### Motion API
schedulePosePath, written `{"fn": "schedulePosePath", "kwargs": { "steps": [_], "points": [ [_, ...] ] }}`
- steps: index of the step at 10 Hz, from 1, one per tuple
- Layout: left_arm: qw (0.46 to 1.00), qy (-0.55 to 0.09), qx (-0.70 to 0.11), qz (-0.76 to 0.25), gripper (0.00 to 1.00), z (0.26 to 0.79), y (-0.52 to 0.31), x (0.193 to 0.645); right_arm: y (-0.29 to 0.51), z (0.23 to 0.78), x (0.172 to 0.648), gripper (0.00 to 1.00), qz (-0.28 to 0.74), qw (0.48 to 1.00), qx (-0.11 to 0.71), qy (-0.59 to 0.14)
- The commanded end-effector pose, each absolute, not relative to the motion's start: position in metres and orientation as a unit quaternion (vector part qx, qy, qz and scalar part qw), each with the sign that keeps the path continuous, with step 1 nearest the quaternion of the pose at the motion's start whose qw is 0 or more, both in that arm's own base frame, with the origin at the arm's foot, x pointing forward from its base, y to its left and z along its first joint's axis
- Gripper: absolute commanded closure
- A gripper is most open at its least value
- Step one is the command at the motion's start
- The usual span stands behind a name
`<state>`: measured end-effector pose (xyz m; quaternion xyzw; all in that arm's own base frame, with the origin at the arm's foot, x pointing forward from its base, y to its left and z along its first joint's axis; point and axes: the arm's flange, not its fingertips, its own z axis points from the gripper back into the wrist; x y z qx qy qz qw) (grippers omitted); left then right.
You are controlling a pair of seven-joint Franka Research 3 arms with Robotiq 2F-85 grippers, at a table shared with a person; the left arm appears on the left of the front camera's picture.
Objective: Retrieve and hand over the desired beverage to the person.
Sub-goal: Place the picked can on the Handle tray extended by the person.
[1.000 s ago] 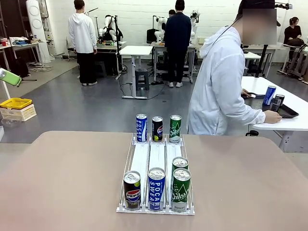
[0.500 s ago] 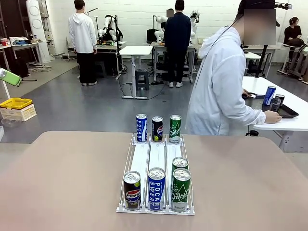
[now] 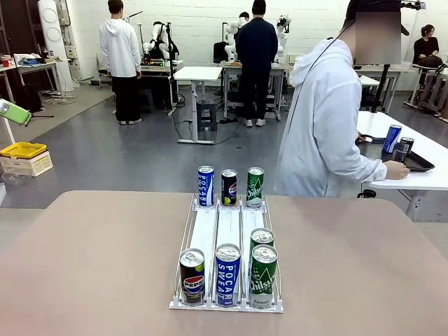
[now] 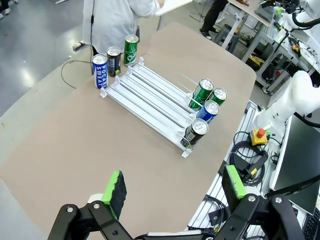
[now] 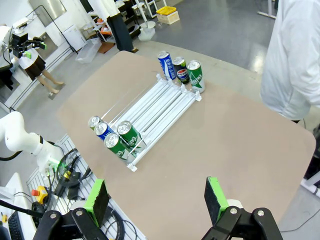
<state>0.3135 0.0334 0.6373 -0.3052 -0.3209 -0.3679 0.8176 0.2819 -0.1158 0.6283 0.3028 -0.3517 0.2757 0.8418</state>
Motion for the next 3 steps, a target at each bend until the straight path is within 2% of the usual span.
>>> {"fn": "schedulePosePath", "kwargs": {
  "steps": [1,3],
  "points": [
    [0.814,-0.323,-0.305,-0.375,0.0,0.6371,0.0347,0.3136,-0.1153,0.6291,0.2839,0.0,0.281,0.832,0.315,-0.361],
    [0.814,-0.323,-0.305,-0.375,0.0,0.6371,0.0347,0.3136,-0.1153,0.6291,0.2839,0.0,0.281,0.832,0.315,-0.361]
  ]
}}
